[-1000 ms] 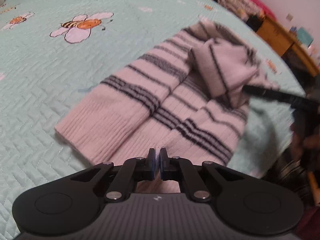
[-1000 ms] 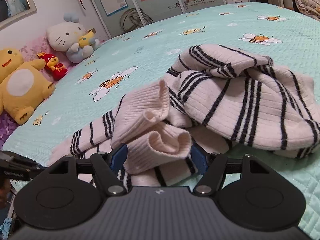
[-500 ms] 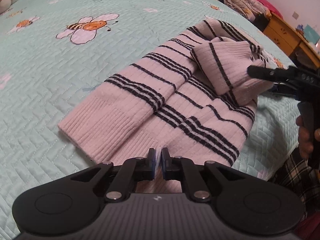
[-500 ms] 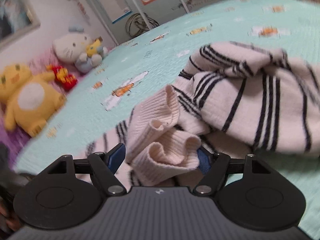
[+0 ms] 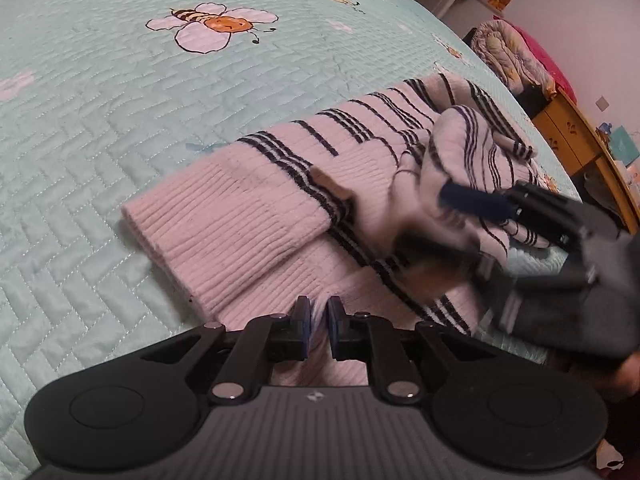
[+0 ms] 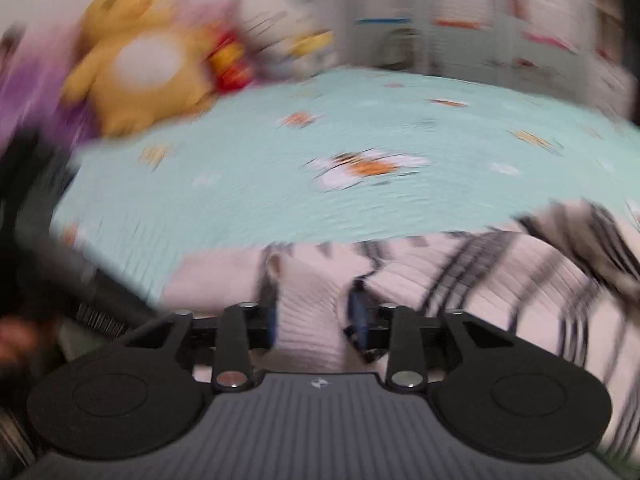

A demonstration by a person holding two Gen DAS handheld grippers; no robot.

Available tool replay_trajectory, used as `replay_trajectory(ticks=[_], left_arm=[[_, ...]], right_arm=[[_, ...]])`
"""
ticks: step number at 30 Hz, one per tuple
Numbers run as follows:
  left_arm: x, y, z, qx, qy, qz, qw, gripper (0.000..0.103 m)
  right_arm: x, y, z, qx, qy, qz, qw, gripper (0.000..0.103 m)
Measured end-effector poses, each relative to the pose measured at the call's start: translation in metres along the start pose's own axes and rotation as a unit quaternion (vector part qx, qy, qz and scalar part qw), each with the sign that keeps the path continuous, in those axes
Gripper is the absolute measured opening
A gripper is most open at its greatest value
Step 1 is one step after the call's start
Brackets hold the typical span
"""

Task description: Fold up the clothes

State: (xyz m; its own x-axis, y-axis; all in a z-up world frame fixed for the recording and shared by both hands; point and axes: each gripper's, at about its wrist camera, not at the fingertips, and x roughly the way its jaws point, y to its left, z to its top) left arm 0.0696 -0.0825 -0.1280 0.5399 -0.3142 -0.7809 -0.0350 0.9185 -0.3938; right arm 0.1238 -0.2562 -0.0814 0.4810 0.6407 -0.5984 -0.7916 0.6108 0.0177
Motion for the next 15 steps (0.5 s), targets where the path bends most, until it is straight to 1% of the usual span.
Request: replay_trajectory(ticks=[1, 3, 5, 6, 8, 11, 12, 14, 15], left_arm=[[0.0, 0.0, 0.0, -0.003, -0.001, 0.0, 1.0, 0.014], [-0.001, 0.002, -0.001, -0.012, -0.003, -0.004, 0.9999, 0.014], [-0.002, 0.004, -0.001, -0.024, -0.005, -0.014, 0.9996, 0.015], [-0.003, 0.005, -0.001, -0.033, -0.003, -0.017, 0.9993, 0.016], [-0.006, 0.008, 0.001, -0.052, -0.002, -0.023, 0.9984, 0.016], [-0.019, 0.005, 0.004, -0.059, -0.025, -0.027, 0.9976, 0.017], [-0.021, 0.004, 0.006, -0.062, -0.028, -0.029, 0.9973, 0.019], [-0.02, 0.001, 0.011, -0.063, -0.025, -0.03, 0.9972, 0.02], [-0.018, 0.0, 0.014, -0.063, -0.024, -0.022, 0.9975, 0.023]], right_arm=[[0.002, 0.006, -0.001, -0.014, 0.008, 0.002, 1.0, 0.067], [-0.007, 0.013, -0.005, -0.028, 0.004, 0.006, 1.0, 0.069], [-0.021, 0.008, -0.006, -0.012, -0.001, 0.035, 0.999, 0.069], [-0.03, 0.004, -0.008, 0.003, -0.01, 0.039, 0.999, 0.069], [-0.042, -0.008, -0.013, 0.027, -0.02, 0.024, 0.999, 0.069], [-0.05, -0.028, -0.02, 0.059, -0.022, -0.003, 0.998, 0.069], [-0.052, -0.034, -0.023, 0.069, -0.023, -0.012, 0.997, 0.069], [-0.057, -0.047, -0.027, 0.09, -0.025, -0.03, 0.995, 0.069], [-0.059, -0.053, -0.03, 0.101, -0.026, -0.039, 0.994, 0.069]])
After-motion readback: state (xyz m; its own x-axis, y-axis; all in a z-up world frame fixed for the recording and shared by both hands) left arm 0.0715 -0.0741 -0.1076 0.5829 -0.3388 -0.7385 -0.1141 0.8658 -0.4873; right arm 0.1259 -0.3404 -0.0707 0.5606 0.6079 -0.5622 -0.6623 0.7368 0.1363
